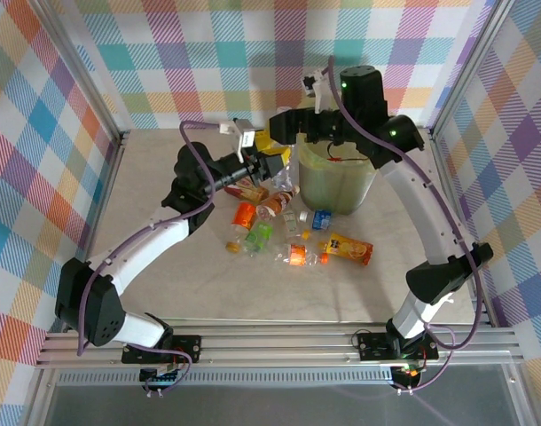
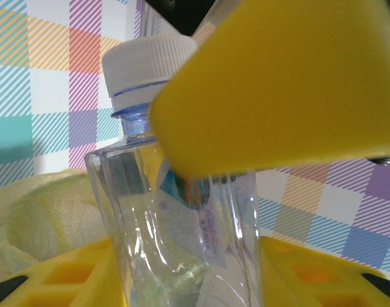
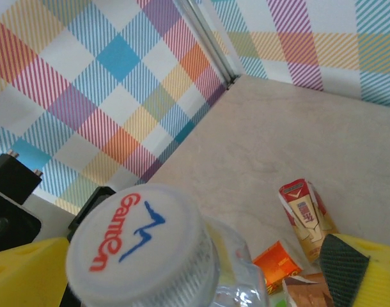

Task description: Put the plastic bottles in the bin

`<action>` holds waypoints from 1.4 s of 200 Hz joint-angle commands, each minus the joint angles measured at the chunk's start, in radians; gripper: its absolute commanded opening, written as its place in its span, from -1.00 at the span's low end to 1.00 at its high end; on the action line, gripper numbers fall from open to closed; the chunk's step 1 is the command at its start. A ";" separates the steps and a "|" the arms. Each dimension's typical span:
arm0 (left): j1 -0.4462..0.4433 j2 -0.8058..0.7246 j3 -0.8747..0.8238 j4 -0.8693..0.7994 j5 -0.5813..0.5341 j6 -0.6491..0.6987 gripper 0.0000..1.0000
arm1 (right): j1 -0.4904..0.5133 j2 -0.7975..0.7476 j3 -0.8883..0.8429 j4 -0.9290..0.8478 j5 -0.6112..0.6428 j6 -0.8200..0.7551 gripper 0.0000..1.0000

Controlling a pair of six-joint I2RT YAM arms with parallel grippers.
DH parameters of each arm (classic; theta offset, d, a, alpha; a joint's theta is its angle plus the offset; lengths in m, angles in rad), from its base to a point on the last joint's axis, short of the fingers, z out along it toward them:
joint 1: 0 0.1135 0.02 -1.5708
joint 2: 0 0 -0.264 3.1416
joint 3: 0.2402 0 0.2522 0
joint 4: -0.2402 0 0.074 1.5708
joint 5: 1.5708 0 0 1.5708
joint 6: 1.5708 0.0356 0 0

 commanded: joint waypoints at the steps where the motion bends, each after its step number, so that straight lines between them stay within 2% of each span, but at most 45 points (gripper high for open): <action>1: -0.011 0.010 0.044 0.033 -0.004 0.016 -0.05 | 0.006 -0.010 -0.043 0.017 -0.038 0.002 1.00; 19: -0.012 0.016 0.052 0.039 -0.001 0.017 -0.05 | 0.007 -0.021 -0.077 0.034 -0.030 0.007 0.99; 37: -0.015 0.022 0.059 0.042 0.008 0.016 -0.05 | 0.009 -0.020 -0.086 0.040 -0.022 0.008 0.88; 79: -0.018 0.020 0.063 0.028 0.035 0.023 0.08 | 0.009 -0.014 -0.083 0.046 0.012 0.008 0.33; 108: -0.019 0.000 0.056 -0.014 0.047 0.048 0.42 | 0.011 -0.026 -0.084 0.060 0.051 0.003 -0.01; 134: -0.019 -0.029 0.051 -0.060 0.052 0.074 0.98 | 0.011 -0.047 -0.081 0.074 0.104 -0.008 -0.10; 164: -0.019 -0.091 0.014 -0.091 0.014 0.083 1.00 | 0.011 -0.073 -0.047 0.070 0.234 -0.058 -0.11; 185: -0.019 -0.152 -0.029 -0.096 -0.052 0.082 1.00 | 0.008 -0.083 -0.012 0.081 0.367 -0.113 -0.11; 223: -0.018 -0.254 -0.092 -0.184 -0.301 0.051 1.00 | -0.024 -0.070 0.027 0.164 0.587 -0.216 -0.12; 251: -0.017 -0.301 -0.126 -0.246 -0.479 -0.003 1.00 | -0.083 -0.040 0.007 0.256 0.639 -0.228 -0.13; 280: -0.013 -0.331 -0.147 -0.289 -0.579 -0.044 1.00 | -0.120 -0.045 -0.147 0.450 0.582 -0.240 -0.11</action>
